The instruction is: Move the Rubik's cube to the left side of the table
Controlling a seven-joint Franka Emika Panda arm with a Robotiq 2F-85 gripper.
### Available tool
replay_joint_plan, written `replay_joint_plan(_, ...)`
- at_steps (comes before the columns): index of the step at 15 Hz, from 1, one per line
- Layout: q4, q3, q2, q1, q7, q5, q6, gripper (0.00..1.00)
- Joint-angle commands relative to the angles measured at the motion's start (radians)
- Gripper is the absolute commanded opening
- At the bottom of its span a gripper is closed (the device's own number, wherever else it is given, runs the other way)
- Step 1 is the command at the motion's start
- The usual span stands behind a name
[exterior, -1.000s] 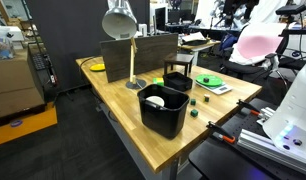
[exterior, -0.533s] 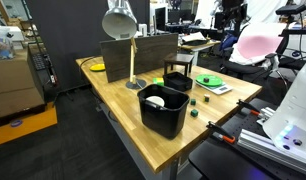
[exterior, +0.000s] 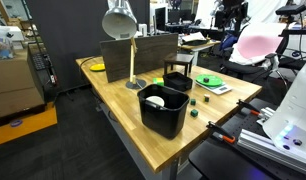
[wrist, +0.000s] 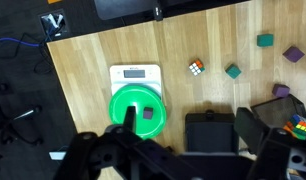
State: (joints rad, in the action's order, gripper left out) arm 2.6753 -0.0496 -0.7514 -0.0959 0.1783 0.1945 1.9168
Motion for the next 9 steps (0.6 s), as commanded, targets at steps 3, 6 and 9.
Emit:
replay_joint_plan(3,-0.013,0.036,0.018,0.025,-0.026,-0.062,0.041,1.0)
replay_joint_plan(6,-0.02,0.041,0.059,0.03,-0.04,-0.081,0.09,1.0)
replay_joint_plan(9,-0.022,0.027,0.134,0.03,-0.039,-0.065,0.14,1.0)
